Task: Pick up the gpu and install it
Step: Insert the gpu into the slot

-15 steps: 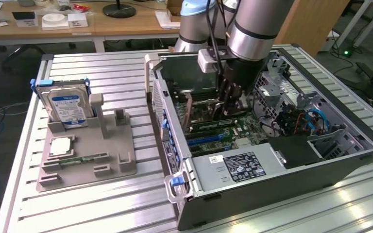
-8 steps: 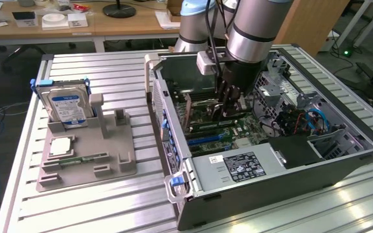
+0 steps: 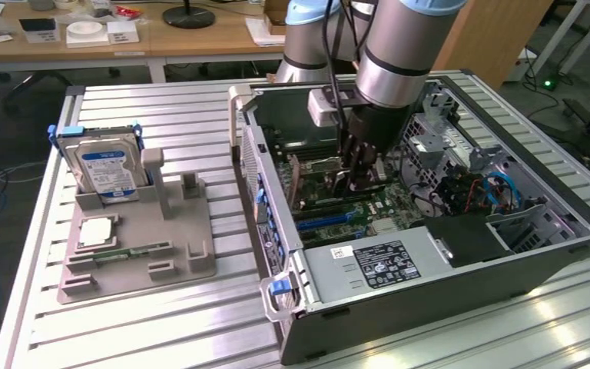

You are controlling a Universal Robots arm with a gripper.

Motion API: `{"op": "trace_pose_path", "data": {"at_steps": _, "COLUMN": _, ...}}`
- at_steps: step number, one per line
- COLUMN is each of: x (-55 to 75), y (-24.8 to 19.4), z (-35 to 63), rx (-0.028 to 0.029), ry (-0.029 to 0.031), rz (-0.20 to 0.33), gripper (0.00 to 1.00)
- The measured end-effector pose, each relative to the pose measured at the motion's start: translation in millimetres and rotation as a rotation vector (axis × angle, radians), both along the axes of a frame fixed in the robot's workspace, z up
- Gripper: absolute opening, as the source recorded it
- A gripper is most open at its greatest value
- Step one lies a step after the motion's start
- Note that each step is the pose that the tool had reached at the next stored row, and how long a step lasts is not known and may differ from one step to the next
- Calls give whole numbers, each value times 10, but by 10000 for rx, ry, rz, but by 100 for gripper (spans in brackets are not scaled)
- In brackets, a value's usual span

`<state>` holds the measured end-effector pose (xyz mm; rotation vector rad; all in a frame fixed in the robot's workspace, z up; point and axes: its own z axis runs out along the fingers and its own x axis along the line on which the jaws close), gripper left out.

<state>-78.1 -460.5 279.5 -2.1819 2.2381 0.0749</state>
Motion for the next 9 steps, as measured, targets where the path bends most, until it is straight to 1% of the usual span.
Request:
{"op": "trace_pose_path", "data": {"at_steps": 3, "x": 1, "y": 0, "z": -34, "rx": 0, "ry": 0, "rz": 2, "gripper": 28}}
{"op": "trace_pose_path", "data": {"at_steps": 9, "x": -35, "y": -5, "z": -51, "rx": -1, "ry": 1, "rz": 3, "gripper": 28}}
